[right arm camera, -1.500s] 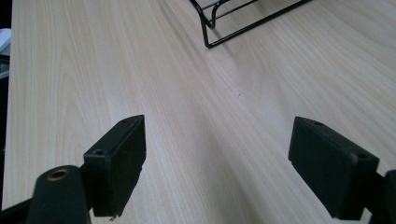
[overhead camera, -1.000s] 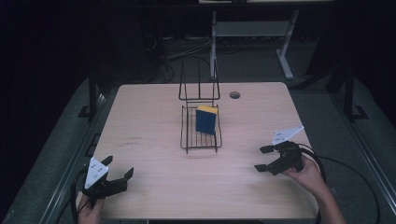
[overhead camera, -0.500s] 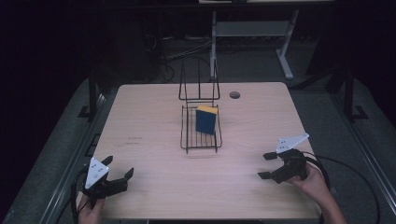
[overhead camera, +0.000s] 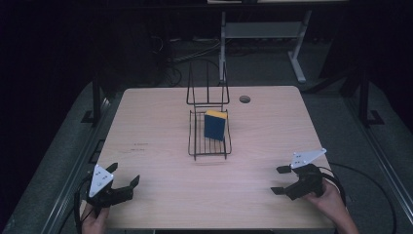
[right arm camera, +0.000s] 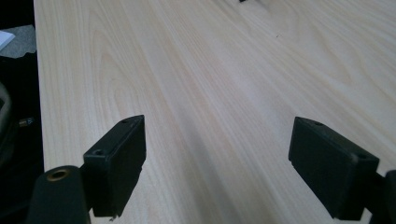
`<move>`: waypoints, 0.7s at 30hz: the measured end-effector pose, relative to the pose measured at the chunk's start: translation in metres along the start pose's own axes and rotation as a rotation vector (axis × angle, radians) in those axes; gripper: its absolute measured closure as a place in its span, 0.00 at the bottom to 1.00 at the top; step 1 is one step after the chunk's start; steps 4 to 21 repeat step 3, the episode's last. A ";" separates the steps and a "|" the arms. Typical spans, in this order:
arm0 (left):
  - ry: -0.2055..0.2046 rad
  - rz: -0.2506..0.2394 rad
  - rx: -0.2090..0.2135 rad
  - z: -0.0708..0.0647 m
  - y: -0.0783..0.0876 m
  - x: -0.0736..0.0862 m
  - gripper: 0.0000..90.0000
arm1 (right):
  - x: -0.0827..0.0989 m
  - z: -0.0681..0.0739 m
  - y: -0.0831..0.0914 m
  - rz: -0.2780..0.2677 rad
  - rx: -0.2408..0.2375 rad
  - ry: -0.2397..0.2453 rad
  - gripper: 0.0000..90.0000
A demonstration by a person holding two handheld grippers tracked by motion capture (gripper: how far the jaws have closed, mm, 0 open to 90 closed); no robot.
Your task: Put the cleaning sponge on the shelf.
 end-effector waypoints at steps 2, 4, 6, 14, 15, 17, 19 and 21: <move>0.000 0.000 0.000 0.000 0.000 0.000 0.15 | 0.003 0.003 0.000 -0.006 -0.001 0.003 0.21; 0.000 -0.001 0.000 0.000 0.000 0.000 0.15 | 0.005 0.006 -0.001 -0.009 -0.001 0.001 0.20; 0.000 -0.001 0.000 0.000 0.000 0.000 0.15 | 0.005 0.006 -0.001 -0.009 -0.001 0.001 0.20; 0.000 -0.001 0.000 0.000 0.000 0.000 0.15 | 0.005 0.006 -0.001 -0.009 -0.001 0.001 0.20; 0.000 -0.001 0.000 0.000 0.000 0.000 0.15 | 0.005 0.006 -0.001 -0.009 -0.001 0.001 0.20; 0.000 -0.001 0.000 0.000 0.000 0.000 0.15 | 0.005 0.006 -0.001 -0.009 -0.001 0.001 0.20; 0.000 -0.001 0.000 0.000 0.000 0.000 0.15 | 0.005 0.006 -0.001 -0.009 -0.001 0.001 0.20; 0.000 -0.001 0.000 0.000 0.000 0.000 0.15 | 0.005 0.006 -0.001 -0.009 -0.001 0.001 0.20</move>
Point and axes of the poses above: each handheld gripper's, and its own axes: y roughly backward along the jaws, x roughly out of its underside, z roughly to its left, the point moved 6 cm from there along -y, roughly forward along the jaws, and after that the axes turned 9 degrees about -x, right-handed, at the moved point
